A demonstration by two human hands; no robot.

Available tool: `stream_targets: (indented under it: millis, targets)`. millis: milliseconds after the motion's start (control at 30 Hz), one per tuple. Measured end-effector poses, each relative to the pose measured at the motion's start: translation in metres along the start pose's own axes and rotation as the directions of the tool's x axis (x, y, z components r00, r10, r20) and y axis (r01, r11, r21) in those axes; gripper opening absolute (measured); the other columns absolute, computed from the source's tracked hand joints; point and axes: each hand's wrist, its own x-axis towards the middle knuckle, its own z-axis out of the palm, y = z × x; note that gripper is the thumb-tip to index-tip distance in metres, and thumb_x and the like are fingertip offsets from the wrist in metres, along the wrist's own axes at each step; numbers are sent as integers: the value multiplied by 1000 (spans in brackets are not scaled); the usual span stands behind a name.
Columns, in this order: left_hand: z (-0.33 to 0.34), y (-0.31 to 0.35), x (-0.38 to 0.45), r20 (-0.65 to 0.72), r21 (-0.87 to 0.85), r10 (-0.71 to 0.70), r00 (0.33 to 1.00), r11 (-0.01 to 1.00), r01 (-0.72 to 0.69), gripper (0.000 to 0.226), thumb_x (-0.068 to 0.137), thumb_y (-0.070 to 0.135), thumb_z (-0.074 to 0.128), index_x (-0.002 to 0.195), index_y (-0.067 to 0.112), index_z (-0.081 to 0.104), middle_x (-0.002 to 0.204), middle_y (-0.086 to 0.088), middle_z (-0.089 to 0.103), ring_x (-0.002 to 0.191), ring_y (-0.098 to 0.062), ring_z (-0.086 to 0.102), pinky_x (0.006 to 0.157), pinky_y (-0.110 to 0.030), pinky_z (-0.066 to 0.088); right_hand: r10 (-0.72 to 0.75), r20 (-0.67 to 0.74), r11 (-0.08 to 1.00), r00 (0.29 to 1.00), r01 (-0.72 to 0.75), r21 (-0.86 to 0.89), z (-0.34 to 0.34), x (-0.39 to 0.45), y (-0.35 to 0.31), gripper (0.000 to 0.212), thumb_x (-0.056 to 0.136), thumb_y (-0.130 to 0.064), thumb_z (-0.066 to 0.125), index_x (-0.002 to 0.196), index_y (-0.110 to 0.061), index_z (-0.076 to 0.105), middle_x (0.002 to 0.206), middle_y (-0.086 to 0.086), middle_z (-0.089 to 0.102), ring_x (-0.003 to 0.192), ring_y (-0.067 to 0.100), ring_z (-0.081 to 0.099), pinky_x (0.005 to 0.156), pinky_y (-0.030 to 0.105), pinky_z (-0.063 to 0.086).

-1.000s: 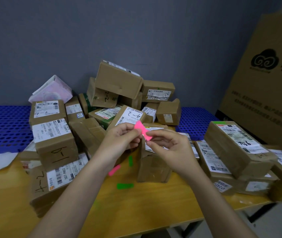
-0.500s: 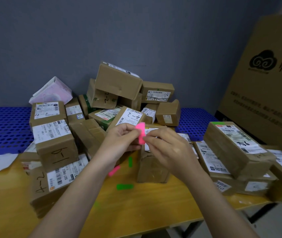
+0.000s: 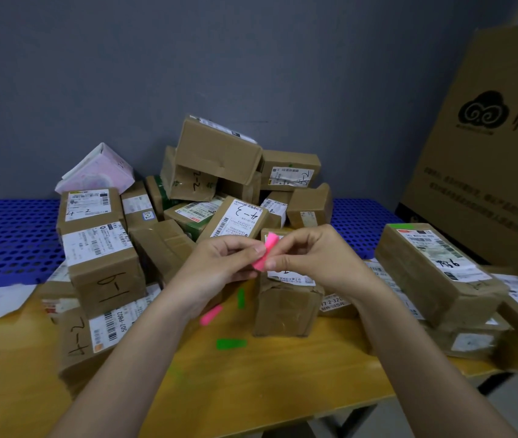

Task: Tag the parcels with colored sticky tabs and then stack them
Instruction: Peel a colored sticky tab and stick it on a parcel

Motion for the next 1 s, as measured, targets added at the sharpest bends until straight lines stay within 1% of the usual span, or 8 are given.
stream_targets:
  millis: [100,233,367,567,667,800,867,1000]
  targets:
    - [0,1,0,11,-4,12,1000,1000,-12,13,83,12,64,92,7,72,79,-6,71,71,-9,67,68,-19,56,67,41,995,997,-70,71,-4,2,1,5,78,-3,71,76,-7,72,65,-2,69,58,-1,58,54,10,43]
    - [1,-3,3,6,-17,17,1000,1000,-17,17,79,17,66,93,8,72,79,-6,72,72,-9,67,69,-20,57,117,-5,992,993,-116,46,-4,5,7,6,83,-8,68,85,-6,73,66,0,68,60,2,58,52,13,39]
    - [3,-10,7,-16,8,29,999,1000,-29,21,69,19,71,90,14,72,78,-1,73,74,-9,68,70,-21,57,128,-98,992,987,-125,32,1,3,15,8,88,-6,64,86,-4,72,68,-1,66,57,-2,57,52,10,41]
    - [5,-25,29,-100,145,14,995,989,0,8,84,8,68,85,15,71,70,1,70,67,-7,66,68,-19,56,180,-377,978,909,-125,165,-10,13,34,8,90,-9,63,89,-7,70,68,4,67,59,7,61,52,15,44]
    - [5,-30,51,-192,296,35,981,955,24,8,90,20,63,83,16,64,76,1,63,67,-9,59,65,-22,51,242,-479,943,843,-89,321,-27,32,45,7,88,-4,64,89,-4,71,79,10,72,70,13,69,66,20,56]
    - [7,-31,84,-253,597,103,962,799,71,17,97,31,50,92,17,56,83,6,56,72,-11,51,63,-27,39,373,-452,900,810,-198,388,-49,67,65,3,83,1,69,81,-1,70,84,16,72,79,20,72,75,24,59]
    - [11,-35,99,-191,647,134,972,762,23,15,100,30,43,96,17,50,87,2,57,79,-15,53,62,-27,37,416,-447,896,792,-274,348,-57,84,74,11,81,-8,75,81,1,69,81,15,71,77,20,72,72,23,59]
    - [19,-48,121,-144,680,184,972,733,-38,13,101,32,38,100,20,43,99,-4,65,90,-20,59,77,-44,49,365,-489,907,792,-421,-6,-66,105,91,20,74,-18,82,68,-5,68,65,8,67,60,11,61,66,20,53]
